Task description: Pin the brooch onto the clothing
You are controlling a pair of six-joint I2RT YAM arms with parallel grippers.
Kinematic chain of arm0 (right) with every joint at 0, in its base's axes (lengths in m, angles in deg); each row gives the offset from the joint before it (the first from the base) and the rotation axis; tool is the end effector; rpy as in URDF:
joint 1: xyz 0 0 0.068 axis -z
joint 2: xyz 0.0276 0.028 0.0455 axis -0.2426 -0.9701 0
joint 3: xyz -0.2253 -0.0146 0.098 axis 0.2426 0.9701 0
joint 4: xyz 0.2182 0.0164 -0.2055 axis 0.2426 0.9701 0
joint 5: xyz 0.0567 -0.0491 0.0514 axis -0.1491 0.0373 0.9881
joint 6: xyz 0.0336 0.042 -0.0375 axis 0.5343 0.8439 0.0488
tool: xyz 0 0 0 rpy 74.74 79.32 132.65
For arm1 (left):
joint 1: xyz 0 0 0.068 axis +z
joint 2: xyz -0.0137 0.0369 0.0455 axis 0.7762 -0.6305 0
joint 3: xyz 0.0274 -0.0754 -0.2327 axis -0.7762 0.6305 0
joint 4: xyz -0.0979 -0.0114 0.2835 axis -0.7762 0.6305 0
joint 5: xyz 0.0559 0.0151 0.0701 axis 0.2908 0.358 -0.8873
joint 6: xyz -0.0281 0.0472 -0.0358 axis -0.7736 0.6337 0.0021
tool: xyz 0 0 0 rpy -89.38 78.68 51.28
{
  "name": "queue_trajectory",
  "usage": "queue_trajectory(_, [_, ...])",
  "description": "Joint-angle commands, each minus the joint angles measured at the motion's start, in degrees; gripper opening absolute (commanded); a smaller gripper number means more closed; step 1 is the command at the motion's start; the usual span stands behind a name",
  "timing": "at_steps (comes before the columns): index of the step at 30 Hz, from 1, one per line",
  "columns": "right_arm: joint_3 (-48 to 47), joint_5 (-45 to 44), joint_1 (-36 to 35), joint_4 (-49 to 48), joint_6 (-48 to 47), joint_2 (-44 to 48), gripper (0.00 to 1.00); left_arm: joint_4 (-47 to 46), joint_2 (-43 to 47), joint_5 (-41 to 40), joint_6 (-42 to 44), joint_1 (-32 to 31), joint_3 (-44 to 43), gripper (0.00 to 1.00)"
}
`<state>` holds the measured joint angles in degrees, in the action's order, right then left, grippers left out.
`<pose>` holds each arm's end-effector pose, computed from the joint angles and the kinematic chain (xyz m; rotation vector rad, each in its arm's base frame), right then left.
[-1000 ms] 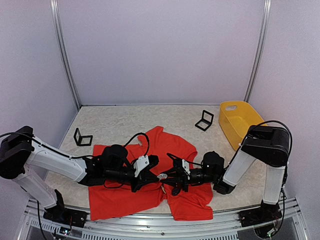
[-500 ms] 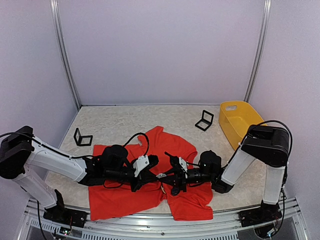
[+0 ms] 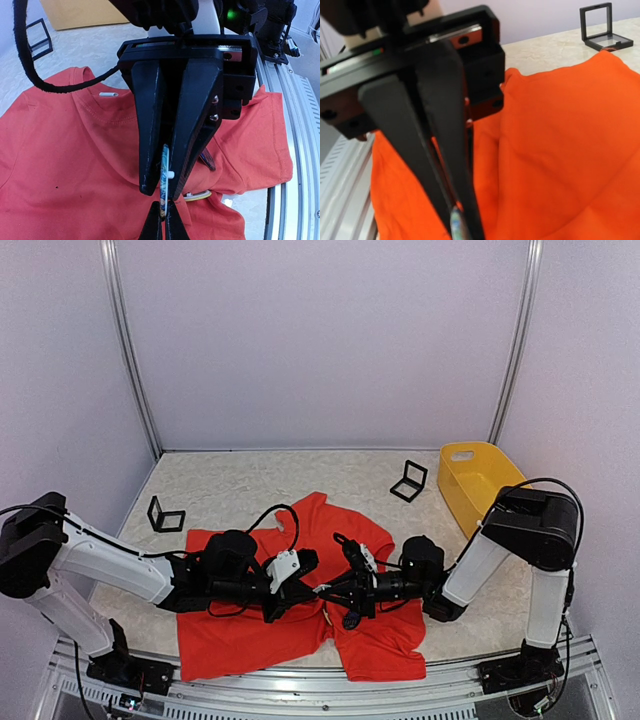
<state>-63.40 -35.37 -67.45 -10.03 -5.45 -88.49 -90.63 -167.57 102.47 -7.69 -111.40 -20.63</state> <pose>0.1713 0.2817 0.0443 -1.1047 1.4993 1.3680 0.1541 -0.2953 0.0906 1.3351 1.6939 -0.7736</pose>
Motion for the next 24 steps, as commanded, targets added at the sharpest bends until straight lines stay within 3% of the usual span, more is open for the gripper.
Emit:
queue_trajectory(1, [-0.36, -2.6, 1.69, -4.79, 2.69, -0.99, 0.11, 1.24, 0.05, 1.94, 0.95, -1.2, -0.56, 0.0])
queue_trajectory(6, [0.82, -2.39, 1.73, -8.99, 3.34, -1.63, 0.14, -0.33, -0.05, 1.06, -0.11, -1.12, 0.18, 0.0])
queue_trajectory(17, [0.77, -1.4, 1.73, -7.47, 2.81, -1.36, 0.16, -1.61, 0.77, -0.1, -1.01, -1.04, 1.37, 0.0])
queue_trajectory(24, [0.92, -0.41, 1.74, -5.66, 1.26, -0.27, 0.27, -1.35, 1.68, -1.29, -0.84, -0.55, 2.15, 0.0])
